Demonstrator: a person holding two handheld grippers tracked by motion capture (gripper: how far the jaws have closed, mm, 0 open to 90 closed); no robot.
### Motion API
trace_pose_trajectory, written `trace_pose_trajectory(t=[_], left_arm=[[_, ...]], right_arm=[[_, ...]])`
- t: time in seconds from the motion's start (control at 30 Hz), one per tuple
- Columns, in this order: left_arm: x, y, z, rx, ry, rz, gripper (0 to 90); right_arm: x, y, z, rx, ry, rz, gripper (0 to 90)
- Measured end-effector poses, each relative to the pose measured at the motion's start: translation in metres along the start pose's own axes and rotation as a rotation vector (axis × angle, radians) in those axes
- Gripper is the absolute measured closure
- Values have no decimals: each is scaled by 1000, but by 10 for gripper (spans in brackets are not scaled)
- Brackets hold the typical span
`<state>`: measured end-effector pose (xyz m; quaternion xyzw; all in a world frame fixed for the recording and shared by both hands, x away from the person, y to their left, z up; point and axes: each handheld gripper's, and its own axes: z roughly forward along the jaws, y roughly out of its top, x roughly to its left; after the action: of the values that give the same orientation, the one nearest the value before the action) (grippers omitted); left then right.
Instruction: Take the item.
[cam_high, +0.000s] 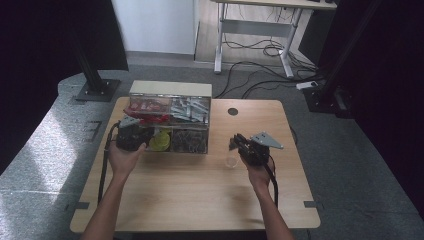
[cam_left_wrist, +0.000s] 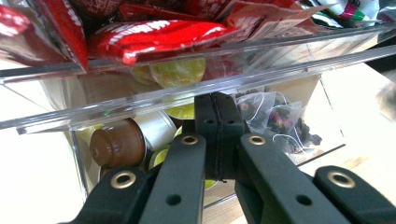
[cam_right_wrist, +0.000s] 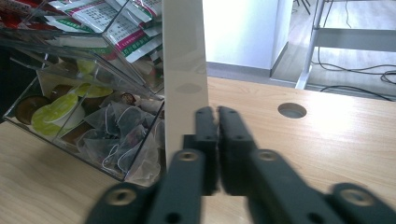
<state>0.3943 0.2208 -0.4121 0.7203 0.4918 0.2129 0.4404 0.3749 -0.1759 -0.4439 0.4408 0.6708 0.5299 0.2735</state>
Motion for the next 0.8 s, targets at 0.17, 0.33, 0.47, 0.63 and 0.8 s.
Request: trace_pose_trajectory(t=[0.17, 0.33, 0.47, 0.63, 0.8], left_arm=[[0, 0, 0, 0, 0, 1, 900], [0, -1, 0, -1, 1, 1, 900], [-1, -1, 1, -1, 1, 1, 900], [-1, -1, 1, -2, 2, 0, 900], [-1, -2, 1, -2, 1, 1, 900]], right_arm=[[0, -1, -1, -4, -8, 0, 762], [2, -2, -2, -9, -6, -2, 740], [2, -3, -3, -9, -4, -7, 712], [1, -7, -6, -10, 13, 4, 669], [-1, -9, -11, -10, 38, 33, 629]])
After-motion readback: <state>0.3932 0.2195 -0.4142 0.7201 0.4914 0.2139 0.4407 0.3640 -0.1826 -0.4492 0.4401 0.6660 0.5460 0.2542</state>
